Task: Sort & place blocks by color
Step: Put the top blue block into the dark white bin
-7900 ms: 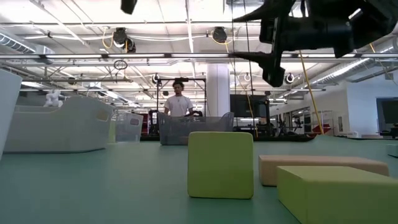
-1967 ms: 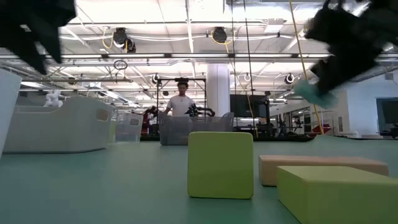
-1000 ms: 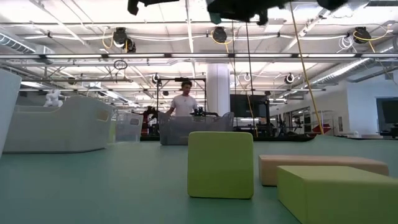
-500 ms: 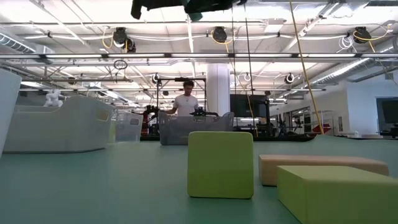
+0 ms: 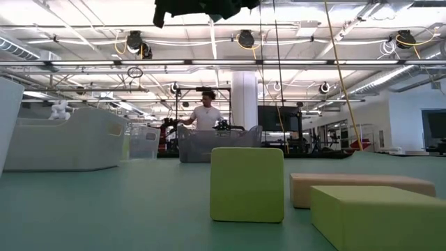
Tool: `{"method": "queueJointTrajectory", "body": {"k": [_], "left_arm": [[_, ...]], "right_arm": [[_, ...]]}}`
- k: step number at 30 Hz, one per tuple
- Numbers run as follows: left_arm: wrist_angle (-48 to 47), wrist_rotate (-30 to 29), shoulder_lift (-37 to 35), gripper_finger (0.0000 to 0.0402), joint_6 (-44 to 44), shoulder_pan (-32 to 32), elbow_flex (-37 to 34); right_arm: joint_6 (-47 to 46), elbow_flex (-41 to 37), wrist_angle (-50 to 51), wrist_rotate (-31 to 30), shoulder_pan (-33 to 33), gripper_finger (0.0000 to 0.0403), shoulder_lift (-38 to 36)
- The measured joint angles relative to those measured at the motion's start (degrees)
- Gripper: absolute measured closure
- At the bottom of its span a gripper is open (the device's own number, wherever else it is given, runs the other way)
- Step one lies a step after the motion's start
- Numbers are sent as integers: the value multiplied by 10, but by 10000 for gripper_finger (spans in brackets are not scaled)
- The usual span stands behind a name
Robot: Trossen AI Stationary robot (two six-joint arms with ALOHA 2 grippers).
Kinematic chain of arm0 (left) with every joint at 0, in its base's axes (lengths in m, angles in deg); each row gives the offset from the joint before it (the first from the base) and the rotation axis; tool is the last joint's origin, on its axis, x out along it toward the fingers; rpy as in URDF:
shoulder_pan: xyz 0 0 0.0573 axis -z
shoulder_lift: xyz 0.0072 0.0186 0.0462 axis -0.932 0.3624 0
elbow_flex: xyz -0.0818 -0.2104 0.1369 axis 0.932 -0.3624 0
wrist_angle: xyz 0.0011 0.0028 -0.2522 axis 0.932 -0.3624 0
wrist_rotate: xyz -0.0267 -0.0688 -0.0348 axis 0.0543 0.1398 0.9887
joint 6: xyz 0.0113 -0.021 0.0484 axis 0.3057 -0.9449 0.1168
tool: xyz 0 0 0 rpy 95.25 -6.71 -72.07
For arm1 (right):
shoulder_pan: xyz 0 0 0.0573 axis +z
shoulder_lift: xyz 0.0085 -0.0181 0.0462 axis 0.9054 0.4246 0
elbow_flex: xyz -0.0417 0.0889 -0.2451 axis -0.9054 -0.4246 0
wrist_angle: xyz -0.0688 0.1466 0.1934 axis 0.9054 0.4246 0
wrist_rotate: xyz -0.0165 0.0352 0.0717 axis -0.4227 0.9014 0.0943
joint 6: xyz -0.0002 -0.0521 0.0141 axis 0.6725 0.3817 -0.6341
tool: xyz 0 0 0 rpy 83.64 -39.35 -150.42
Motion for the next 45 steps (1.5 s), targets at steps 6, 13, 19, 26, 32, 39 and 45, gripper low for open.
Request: {"method": "queueJointTrajectory", "body": {"k": [6,13,19,26,32,39,45], "left_arm": [[-2,6,0,339,-11,-4,0],[-4,22,1,339,-20,-3,-1],[0,19,0,339,-20,-3,-1],[13,16,0,339,-20,-4,-1],[104,69,0,339,16,-1,0],[195,114,0,336,84,17,0],[205,114,0,338,86,30,0]], "right_arm": [[2,0,6,0,0,282,0],[-31,0,33,-28,9,263,-4],[-31,0,38,-73,32,224,-8],[-75,0,75,-181,61,174,-9],[-95,-9,163,-300,90,164,-9],[-215,-69,122,-306,107,165,-9],[-428,-143,-14,-113,108,165,-9]]}}
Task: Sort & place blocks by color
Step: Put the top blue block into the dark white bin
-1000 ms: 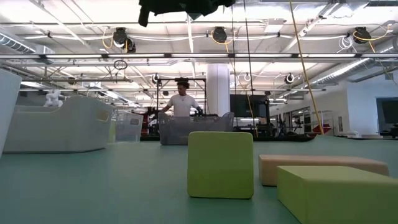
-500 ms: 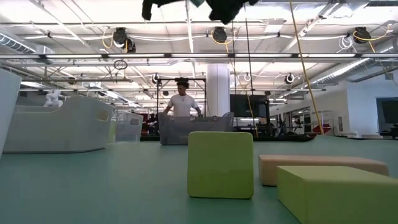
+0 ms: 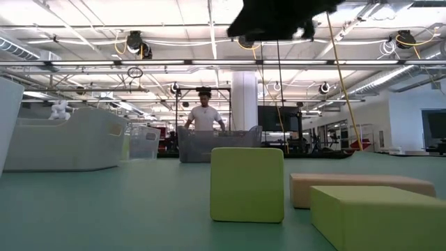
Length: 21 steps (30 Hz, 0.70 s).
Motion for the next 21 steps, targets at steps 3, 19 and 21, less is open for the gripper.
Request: {"method": "queueJointTrajectory", "body": {"k": [3,19,21], "left_arm": [[-17,-3,0,341,-24,1,0],[-594,-48,-48,341,-448,22,0],[-681,-38,-66,341,-496,41,0]], "right_arm": [[-97,-37,-33,71,-4,165,0],[-228,-97,-45,87,-11,163,-10],[-252,-97,-47,126,-19,159,-13]]}}
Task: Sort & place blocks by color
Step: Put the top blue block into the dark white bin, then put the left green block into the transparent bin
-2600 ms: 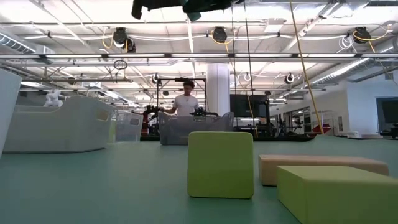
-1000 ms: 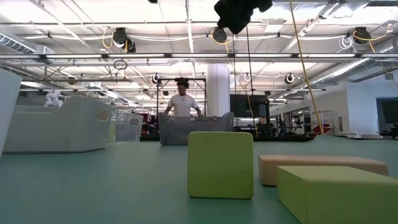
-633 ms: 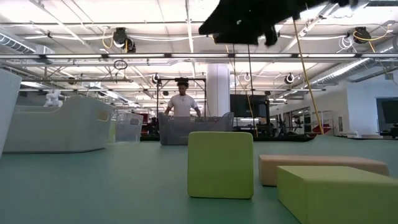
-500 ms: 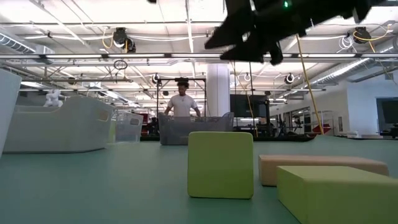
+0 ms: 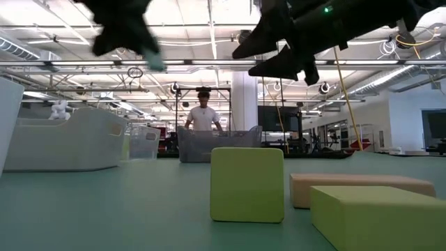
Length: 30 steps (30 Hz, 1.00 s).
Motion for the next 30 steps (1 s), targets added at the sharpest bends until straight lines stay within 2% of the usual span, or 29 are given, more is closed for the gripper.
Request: {"method": "queueJointTrajectory", "body": {"k": [7,12,17,22,24,30], "left_arm": [[-264,27,-40,341,-174,66,0],[-390,69,-24,341,-247,94,0],[-423,92,-6,340,-266,106,0],[-427,85,4,308,-273,106,0],[-427,83,3,291,-274,105,0],[-428,81,3,250,-277,103,0]], "right_arm": [[-71,0,51,184,-47,137,-36],[-97,1,180,306,-76,131,-87],[-200,1,358,429,-81,132,-146],[-256,0,469,539,-55,132,-186],[-267,1,480,562,-40,131,-197],[-279,1,470,570,-10,121,-199]]}}
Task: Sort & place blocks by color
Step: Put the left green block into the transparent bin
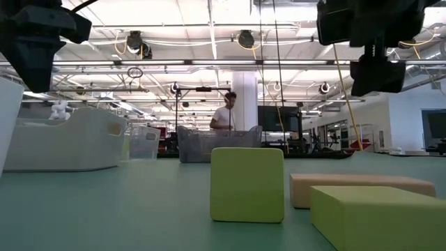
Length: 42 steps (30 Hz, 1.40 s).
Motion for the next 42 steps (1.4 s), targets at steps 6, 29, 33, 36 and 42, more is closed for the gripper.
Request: {"method": "queueJointTrajectory", "body": {"k": [6,29,33,36,42], "left_arm": [[30,0,0,223,0,0,0],[759,-26,108,218,516,53,0],[808,-26,167,218,546,53,0],[830,-26,209,218,548,51,0],[862,-25,271,218,557,52,0]], "right_arm": [[63,0,-47,-39,4,127,29],[156,0,-81,21,66,145,83],[150,0,-81,19,94,145,83],[128,0,-81,7,107,145,83],[69,0,-83,-29,128,145,83]]}}
